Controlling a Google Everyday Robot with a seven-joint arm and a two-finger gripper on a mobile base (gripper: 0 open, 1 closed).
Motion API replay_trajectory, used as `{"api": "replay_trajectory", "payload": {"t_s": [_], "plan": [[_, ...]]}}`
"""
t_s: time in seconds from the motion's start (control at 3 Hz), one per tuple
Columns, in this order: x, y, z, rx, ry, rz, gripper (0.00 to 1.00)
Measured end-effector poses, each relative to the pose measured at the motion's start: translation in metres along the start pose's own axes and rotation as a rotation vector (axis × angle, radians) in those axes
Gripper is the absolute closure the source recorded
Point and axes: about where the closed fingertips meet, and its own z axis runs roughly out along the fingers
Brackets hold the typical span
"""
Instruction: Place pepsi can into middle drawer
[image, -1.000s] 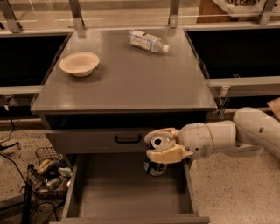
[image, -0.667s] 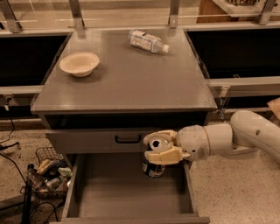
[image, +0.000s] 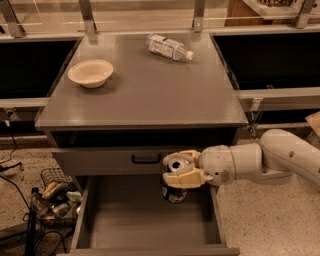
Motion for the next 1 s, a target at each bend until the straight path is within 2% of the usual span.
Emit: {"api": "replay_trajectory", "payload": {"t_s": [0.33,0.67,1.0], "plan": [[0.03,-0.007,0.007,0.016,-0.056,0.039,1.0],[0.058,-0.013,0.015,0.011,-0.072,0.073,1.0],[0.058,-0.013,0.015,0.011,-0.072,0.072,1.0]]}}
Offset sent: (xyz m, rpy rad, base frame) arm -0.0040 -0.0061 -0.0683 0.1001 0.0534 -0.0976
